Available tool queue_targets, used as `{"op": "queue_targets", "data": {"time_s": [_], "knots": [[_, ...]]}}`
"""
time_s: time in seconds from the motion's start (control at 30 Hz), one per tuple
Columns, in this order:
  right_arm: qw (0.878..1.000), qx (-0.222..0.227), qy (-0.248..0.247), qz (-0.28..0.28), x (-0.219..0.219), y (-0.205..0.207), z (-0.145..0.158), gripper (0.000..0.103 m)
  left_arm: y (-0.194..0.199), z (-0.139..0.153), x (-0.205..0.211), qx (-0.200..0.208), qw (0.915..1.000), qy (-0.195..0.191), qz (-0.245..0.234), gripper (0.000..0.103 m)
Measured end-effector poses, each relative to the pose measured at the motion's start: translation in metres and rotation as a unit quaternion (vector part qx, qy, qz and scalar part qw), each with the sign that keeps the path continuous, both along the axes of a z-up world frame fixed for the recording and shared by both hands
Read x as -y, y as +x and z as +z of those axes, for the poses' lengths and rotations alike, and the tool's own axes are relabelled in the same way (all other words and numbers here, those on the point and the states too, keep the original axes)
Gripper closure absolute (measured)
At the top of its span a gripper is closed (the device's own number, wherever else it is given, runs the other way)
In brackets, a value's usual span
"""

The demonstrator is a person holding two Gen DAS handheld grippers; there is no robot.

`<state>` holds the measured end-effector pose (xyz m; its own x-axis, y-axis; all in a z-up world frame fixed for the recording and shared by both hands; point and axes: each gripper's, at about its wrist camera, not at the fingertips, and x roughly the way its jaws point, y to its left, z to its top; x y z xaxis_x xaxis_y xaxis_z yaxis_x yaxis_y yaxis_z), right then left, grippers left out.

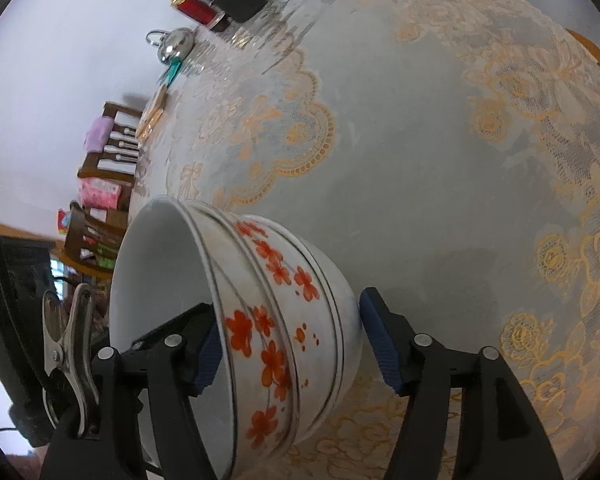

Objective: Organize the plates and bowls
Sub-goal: 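Lift the stack of red-flower bowls with the right gripper, then carry the bowl stack over the plate stack with the right gripper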

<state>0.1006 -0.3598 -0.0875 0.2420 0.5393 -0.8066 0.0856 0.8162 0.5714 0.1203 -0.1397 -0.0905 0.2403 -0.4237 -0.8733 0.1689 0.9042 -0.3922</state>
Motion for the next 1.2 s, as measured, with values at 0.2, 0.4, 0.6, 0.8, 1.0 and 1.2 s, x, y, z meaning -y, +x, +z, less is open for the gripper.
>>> {"op": "queue_targets", "data": {"time_s": [0.2,0.4,0.6,0.8,1.0,1.2], "knots": [[1.000,0.004,0.006,-0.019,0.004,-0.004,0.000,0.040,-0.003,0.000,0.002,0.001,0.9999,0.007,0.009,0.051],[1.000,0.002,0.007,-0.011,0.006,-0.009,0.000,0.041,-0.013,0.003,0.005,-0.007,0.9993,0.024,0.028,0.051],[1.000,0.007,0.008,0.002,0.002,-0.007,0.010,0.041,-0.018,0.015,0.006,0.000,0.9979,0.041,0.051,0.051],[1.000,0.012,0.018,0.015,-0.013,0.000,0.026,0.041,-0.021,0.035,-0.009,0.001,0.9953,0.045,0.086,0.052],[0.999,0.007,0.035,0.033,-0.040,0.004,0.037,0.041,-0.026,0.055,-0.036,0.004,0.9912,0.061,0.117,0.052],[0.998,0.009,0.037,0.054,-0.078,0.007,0.054,0.041,-0.030,0.075,-0.078,0.002,0.9885,0.060,0.139,0.052]]}}
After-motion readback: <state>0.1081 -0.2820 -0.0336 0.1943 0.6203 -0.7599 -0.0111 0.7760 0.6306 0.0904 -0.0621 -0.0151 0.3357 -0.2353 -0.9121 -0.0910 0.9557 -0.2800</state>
